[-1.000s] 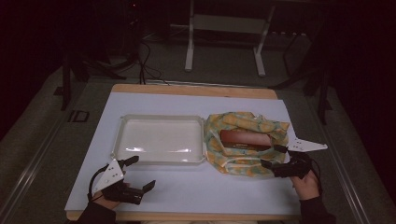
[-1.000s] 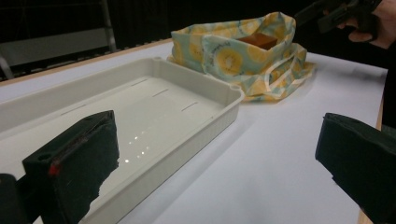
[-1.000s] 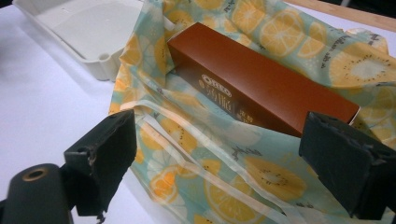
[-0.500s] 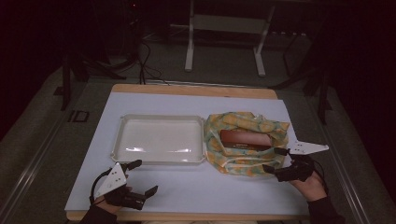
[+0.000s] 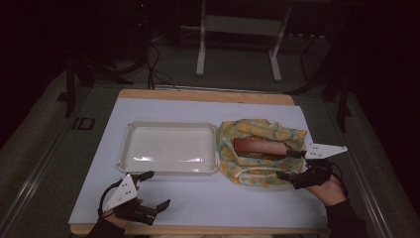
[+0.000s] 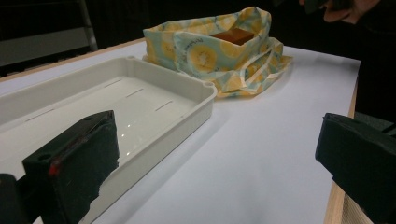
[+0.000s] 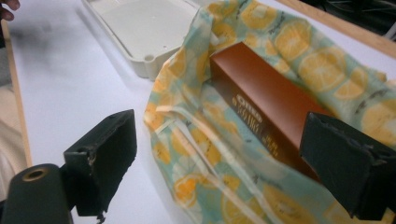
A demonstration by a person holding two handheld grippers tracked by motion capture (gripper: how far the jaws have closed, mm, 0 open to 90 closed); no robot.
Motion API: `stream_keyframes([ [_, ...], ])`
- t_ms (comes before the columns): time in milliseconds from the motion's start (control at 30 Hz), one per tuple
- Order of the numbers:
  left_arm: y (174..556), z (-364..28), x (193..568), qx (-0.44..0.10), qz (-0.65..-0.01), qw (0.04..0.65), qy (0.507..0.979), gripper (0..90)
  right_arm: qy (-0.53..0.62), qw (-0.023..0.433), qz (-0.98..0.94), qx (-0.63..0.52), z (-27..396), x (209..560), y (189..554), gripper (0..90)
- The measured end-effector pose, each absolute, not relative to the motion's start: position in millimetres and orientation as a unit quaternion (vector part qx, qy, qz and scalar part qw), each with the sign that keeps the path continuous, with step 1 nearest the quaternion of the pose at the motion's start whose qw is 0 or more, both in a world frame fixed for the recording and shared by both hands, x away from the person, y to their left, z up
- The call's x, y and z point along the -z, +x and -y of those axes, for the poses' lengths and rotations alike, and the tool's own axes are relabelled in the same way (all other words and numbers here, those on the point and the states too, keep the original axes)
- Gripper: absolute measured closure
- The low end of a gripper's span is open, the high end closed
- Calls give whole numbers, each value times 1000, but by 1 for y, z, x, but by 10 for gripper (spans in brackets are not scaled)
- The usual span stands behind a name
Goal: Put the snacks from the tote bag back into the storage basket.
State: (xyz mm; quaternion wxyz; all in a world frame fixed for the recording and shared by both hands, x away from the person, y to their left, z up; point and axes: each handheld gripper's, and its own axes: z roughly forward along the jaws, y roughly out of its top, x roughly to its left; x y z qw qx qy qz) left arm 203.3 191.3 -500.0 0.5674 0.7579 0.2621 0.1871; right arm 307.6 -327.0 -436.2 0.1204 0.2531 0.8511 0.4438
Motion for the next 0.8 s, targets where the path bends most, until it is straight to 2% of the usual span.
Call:
stream_keyframes([
  [167,203,-192,498,-183,-258,581,750,0,241,128,-854,-443,323,427,313,115],
  [800,203,-189,499,-184,-251,568,762,0,197,144,-877,-415,296,391,351,143],
])
